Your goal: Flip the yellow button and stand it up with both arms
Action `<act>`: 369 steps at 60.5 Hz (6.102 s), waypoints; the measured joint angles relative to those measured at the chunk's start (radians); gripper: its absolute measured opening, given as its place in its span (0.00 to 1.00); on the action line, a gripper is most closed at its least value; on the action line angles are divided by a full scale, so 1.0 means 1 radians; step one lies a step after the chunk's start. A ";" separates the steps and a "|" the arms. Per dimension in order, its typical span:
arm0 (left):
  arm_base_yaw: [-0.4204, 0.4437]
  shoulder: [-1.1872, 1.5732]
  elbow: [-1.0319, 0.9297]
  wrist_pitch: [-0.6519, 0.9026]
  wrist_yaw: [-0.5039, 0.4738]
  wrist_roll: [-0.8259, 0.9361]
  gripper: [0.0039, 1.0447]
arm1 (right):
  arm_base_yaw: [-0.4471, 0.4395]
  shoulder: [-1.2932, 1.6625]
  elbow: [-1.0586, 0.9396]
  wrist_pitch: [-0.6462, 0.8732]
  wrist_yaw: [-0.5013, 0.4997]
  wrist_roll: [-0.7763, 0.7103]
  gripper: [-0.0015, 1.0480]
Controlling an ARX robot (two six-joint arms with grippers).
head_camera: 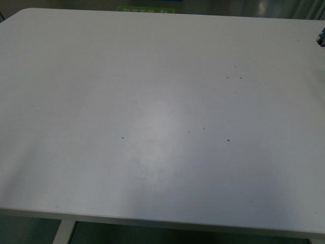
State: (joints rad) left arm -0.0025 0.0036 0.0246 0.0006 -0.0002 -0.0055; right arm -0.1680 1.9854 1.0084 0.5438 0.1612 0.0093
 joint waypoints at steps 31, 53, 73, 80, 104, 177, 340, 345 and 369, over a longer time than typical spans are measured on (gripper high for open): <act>0.000 0.000 0.000 0.000 0.000 0.000 0.94 | 0.005 0.054 0.023 0.010 0.003 0.016 0.27; 0.000 0.000 0.000 0.000 0.000 0.000 0.94 | -0.005 0.053 0.023 0.008 -0.014 0.042 0.27; 0.000 0.000 0.000 0.000 0.000 0.000 0.94 | 0.003 0.000 0.019 -0.015 -0.031 0.068 0.79; 0.000 0.000 0.000 0.000 0.000 0.000 0.94 | 0.008 -0.015 0.019 -0.021 -0.032 0.072 0.94; 0.000 0.000 0.000 0.000 0.000 0.000 0.94 | 0.030 -0.109 0.016 -0.058 -0.085 0.138 0.93; 0.000 0.000 0.000 0.000 0.000 0.000 0.94 | 0.166 -0.951 -0.851 0.320 -0.162 -0.005 0.03; 0.000 0.000 0.000 0.000 0.000 0.000 0.94 | 0.166 -1.981 -1.003 -0.543 -0.162 -0.007 0.82; 0.000 0.000 0.000 0.000 0.000 0.000 0.94 | 0.166 -1.981 -1.003 -0.543 -0.162 -0.006 0.95; 0.000 0.000 0.000 0.000 0.000 0.000 0.94 | 0.166 -1.981 -1.003 -0.543 -0.162 -0.006 0.93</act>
State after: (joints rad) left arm -0.0025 0.0032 0.0246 0.0006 -0.0006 -0.0051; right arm -0.0017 0.0044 0.0055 0.0006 -0.0010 0.0029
